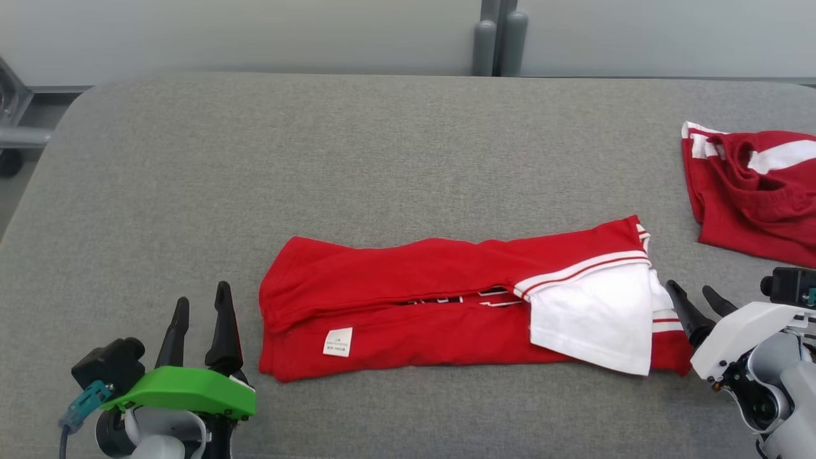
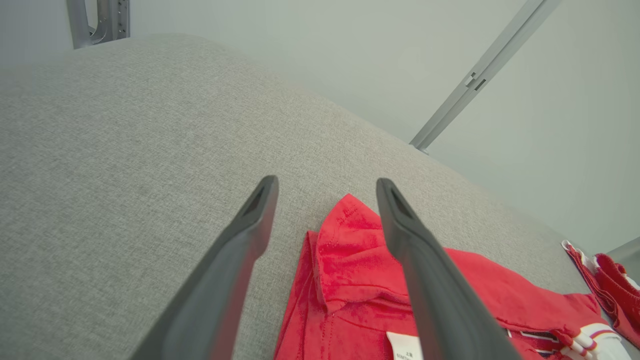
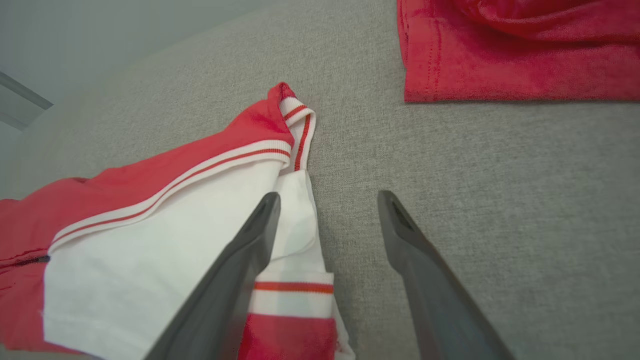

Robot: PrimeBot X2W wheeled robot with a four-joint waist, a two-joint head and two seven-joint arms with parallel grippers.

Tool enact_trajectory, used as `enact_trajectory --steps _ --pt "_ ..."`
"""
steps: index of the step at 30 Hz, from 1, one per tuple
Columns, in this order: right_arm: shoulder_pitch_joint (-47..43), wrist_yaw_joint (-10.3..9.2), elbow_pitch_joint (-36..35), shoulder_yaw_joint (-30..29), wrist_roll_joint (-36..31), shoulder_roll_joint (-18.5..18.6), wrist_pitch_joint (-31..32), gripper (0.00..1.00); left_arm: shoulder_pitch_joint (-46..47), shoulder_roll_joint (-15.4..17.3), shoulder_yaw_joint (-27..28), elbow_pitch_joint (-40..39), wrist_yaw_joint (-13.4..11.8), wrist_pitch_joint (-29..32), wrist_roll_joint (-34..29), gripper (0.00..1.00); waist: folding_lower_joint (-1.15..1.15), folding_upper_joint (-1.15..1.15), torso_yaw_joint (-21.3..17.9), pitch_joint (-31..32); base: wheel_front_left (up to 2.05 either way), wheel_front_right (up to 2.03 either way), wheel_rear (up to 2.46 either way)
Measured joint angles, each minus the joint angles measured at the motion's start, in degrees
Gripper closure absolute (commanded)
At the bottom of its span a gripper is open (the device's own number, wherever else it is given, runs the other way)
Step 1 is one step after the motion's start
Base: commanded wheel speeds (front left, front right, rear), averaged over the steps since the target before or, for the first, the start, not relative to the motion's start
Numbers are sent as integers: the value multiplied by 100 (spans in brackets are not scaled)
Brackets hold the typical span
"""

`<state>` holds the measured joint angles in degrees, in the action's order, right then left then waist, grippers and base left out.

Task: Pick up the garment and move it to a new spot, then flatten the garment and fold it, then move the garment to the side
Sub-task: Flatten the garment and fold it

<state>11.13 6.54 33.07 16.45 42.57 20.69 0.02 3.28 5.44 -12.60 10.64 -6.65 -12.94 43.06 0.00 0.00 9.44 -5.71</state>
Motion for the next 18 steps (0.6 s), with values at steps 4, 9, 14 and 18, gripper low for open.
enact_trajectory --steps 4,9,14,18 --pt "143 0 110 -38 146 12 244 0 -14 -35 18 -46 -11 -23 -5 0 0 0 205 -6 0 0 0" --pt "307 22 290 -11 253 19 591 0 -52 -37 110 -165 -19 -24 -52 0 0 0 399 -39 0 0 0" --pt "388 49 494 24 331 12 851 0 -116 -40 163 -210 -19 -26 -76 0 0 0 460 -89 0 0 0" --pt "454 51 621 -2 408 13 1015 0 -156 -49 179 -260 -19 -26 -107 0 0 0 468 -110 0 0 0"
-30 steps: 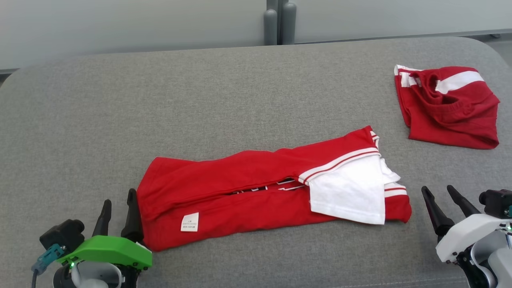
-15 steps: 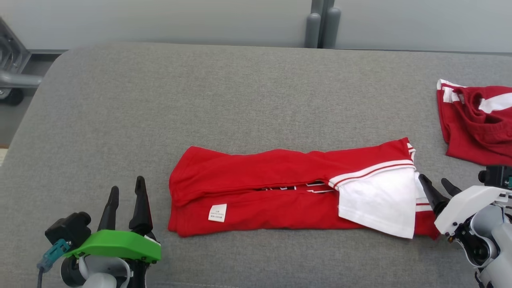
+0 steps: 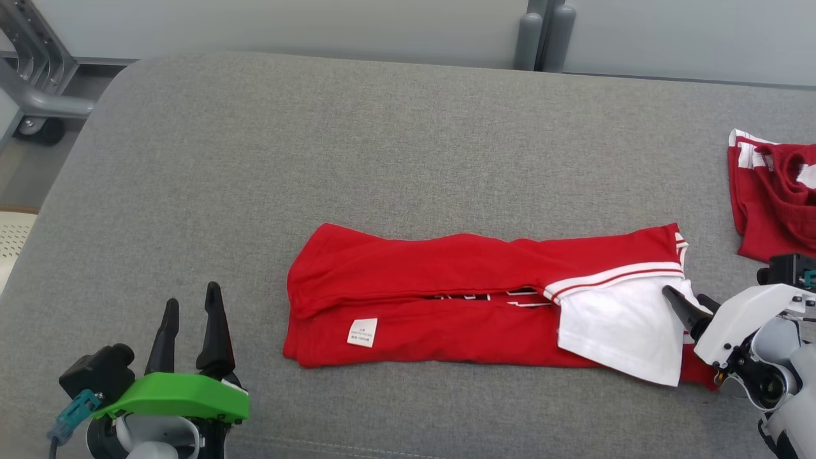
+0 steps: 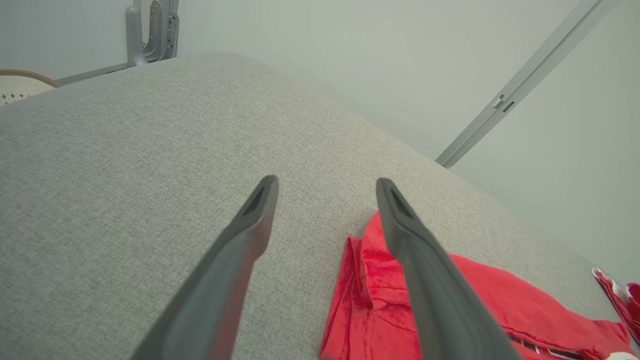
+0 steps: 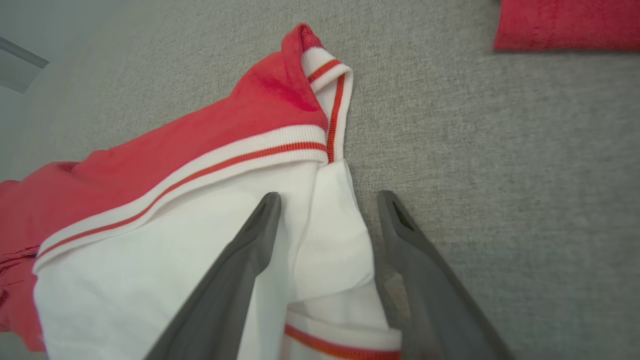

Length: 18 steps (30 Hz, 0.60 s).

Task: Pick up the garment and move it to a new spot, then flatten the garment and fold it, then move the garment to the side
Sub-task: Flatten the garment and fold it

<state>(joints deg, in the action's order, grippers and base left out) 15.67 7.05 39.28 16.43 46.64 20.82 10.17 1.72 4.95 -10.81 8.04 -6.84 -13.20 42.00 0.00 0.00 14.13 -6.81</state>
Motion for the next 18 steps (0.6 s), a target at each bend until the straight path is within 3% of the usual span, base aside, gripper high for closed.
enact_trajectory --steps 4,5,6,7,8,18 --pt "90 0 67 -57 226 -40 155 0 -62 -2 44 -71 -1 0 -15 0 0 0 -10 -19 0 0 0" --pt "112 0 73 -58 265 -59 189 7 -68 -3 54 -84 -4 3 -16 0 0 0 -14 -24 0 0 0" --pt "138 0 76 -62 309 -84 221 57 -68 -4 59 -96 -21 4 -16 0 0 0 -19 -29 0 0 0" --pt "161 0 75 -65 357 -109 259 73 -69 -4 67 -109 -26 4 -18 0 0 0 -24 -33 0 0 0" --pt "179 0 75 -64 399 -134 278 97 -69 -5 76 -116 -26 4 -25 0 0 0 -28 -38 0 0 0" --pt "280 0 36 -25 634 -210 376 100 -119 -40 288 -140 -30 12 -62 0 0 0 -103 -50 0 0 0"
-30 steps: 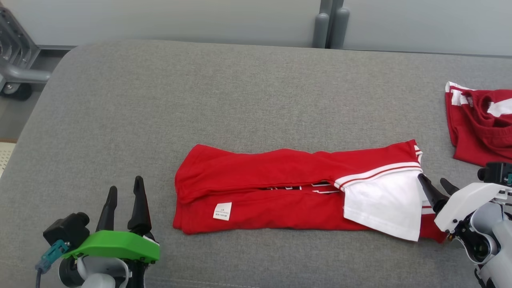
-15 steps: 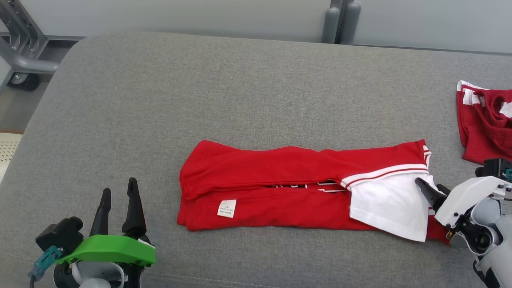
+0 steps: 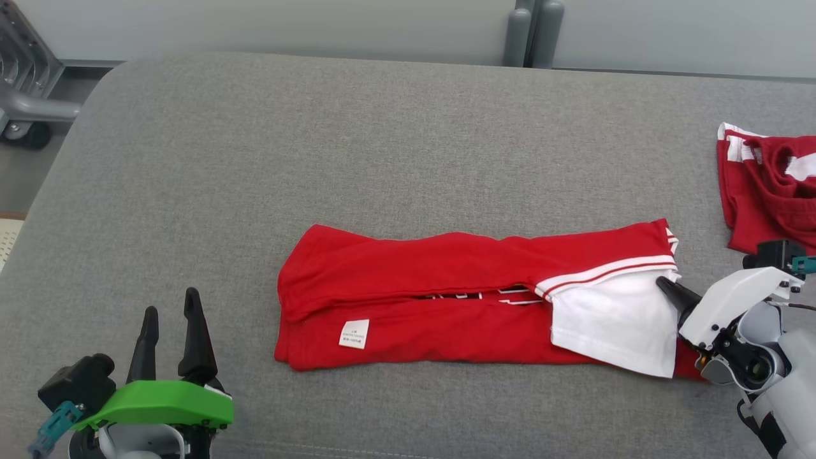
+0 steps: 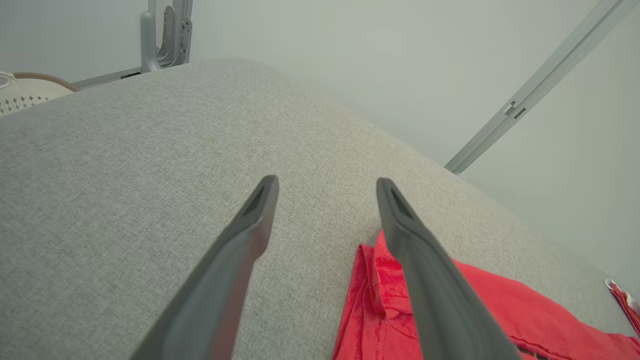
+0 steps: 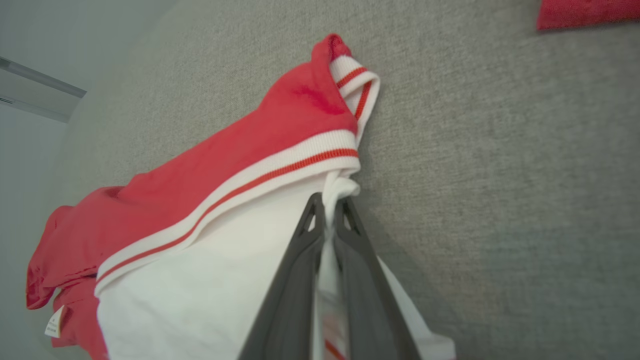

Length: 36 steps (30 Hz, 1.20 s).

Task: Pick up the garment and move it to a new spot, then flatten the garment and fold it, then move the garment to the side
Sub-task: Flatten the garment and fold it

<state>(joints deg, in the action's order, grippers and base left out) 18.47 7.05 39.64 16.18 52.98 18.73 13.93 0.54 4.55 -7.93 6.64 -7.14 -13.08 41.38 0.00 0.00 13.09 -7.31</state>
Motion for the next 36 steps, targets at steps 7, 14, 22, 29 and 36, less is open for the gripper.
enact_trajectory --steps 7,14,22,29,36 --pt "107 1 -78 19 56 230 -11 100 -179 -3 93 1 0 15 -76 0 0 0 -196 84 0 0 0" --pt "113 1 -148 4 64 519 -27 100 -221 -11 147 -22 0 52 -125 0 0 0 -424 182 0 0 0" --pt "275 1 -259 -62 64 945 -62 100 -321 -29 179 -105 0 136 -208 0 0 0 -682 325 0 0 0" --pt "285 0 -363 -180 121 1161 -109 100 -324 -49 157 -170 -1 230 -282 0 0 0 -800 414 0 0 0" --pt "343 0 -1093 356 296 794 129 100 -337 -98 157 -186 -1 245 -283 0 0 0 -811 465 0 0 0"
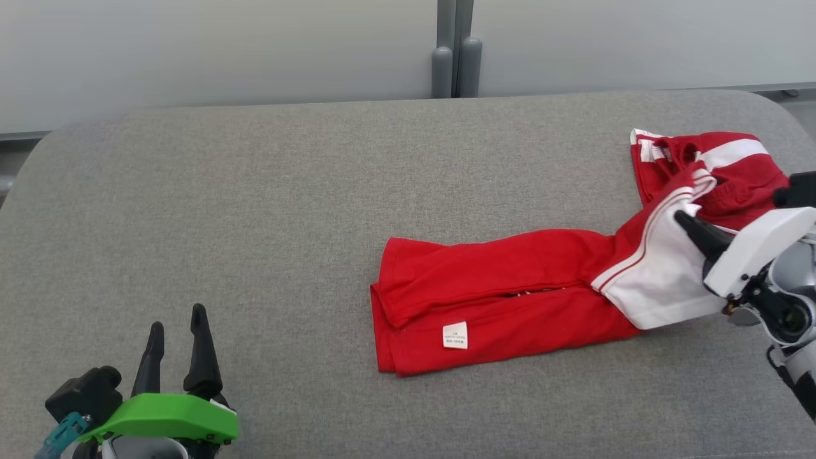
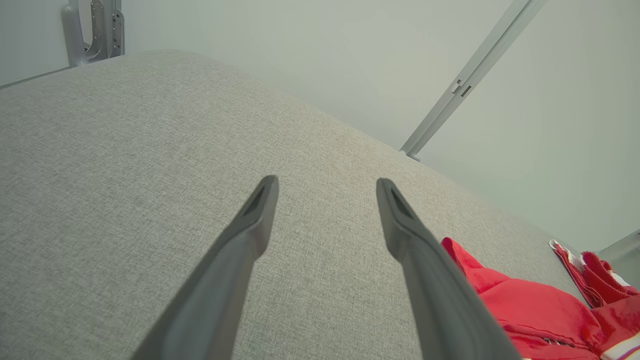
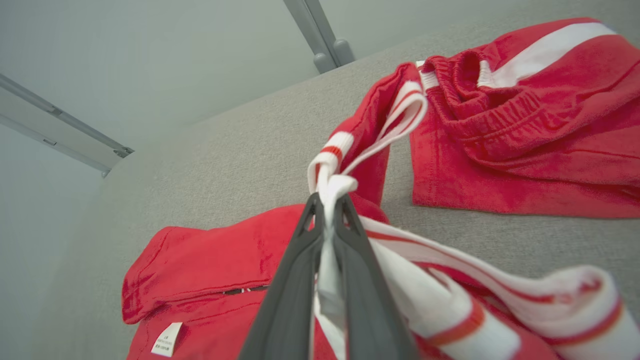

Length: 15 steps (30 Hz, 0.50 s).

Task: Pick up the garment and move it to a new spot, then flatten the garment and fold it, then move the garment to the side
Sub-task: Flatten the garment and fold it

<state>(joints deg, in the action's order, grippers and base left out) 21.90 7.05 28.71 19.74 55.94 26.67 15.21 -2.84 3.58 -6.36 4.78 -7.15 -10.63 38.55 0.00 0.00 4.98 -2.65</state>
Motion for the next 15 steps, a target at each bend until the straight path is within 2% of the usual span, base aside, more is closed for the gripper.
enact_trajectory --steps 8,15 --pt "2 0 -804 571 169 -376 401 100 -130 -45 35 1 0 0 0 0 0 0 -84 170 0 0 0" --pt "2 -4 -894 749 129 -666 502 100 -130 -63 -78 -3 0 42 4 0 0 0 -55 252 0 0 0"
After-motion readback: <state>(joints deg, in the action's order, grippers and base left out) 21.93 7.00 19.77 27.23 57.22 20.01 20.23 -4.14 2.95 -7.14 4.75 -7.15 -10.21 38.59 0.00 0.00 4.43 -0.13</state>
